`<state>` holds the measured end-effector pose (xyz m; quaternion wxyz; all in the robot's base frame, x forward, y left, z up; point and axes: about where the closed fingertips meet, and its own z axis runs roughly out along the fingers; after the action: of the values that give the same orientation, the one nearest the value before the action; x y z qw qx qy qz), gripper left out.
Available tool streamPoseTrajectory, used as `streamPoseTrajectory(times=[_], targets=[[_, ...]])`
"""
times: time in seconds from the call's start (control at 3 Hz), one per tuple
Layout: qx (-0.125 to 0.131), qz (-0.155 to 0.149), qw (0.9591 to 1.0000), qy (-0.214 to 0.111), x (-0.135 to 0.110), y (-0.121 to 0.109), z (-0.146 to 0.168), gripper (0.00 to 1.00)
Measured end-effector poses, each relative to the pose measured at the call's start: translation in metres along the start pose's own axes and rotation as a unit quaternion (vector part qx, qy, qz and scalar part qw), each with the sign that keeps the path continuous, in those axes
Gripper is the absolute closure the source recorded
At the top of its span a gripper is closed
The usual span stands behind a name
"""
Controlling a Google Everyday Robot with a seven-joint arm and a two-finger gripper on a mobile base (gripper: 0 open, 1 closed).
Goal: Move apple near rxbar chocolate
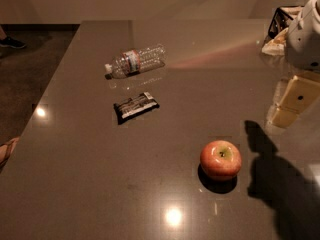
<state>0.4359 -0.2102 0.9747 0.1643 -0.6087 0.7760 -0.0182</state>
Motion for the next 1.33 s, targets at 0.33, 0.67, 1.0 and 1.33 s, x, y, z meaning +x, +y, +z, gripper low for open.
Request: streamPoseTrajectory(times=[0.33, 0.67, 1.0, 1.33], targets=[[-0.011, -0.014, 0.9991, -0.039, -0.016, 0.021, 0.007, 0.0], [-0.023, -0.043, 0.996, -0.075, -0.037, 0.054, 0.029, 0.0], [-0.042, -0.059, 0.9937, -0.086, -0.045, 0.081, 0.067, 0.0], [-0.066, -0.07, 0.9916, -0.087, -0.046, 0.099, 0.097, 0.0]])
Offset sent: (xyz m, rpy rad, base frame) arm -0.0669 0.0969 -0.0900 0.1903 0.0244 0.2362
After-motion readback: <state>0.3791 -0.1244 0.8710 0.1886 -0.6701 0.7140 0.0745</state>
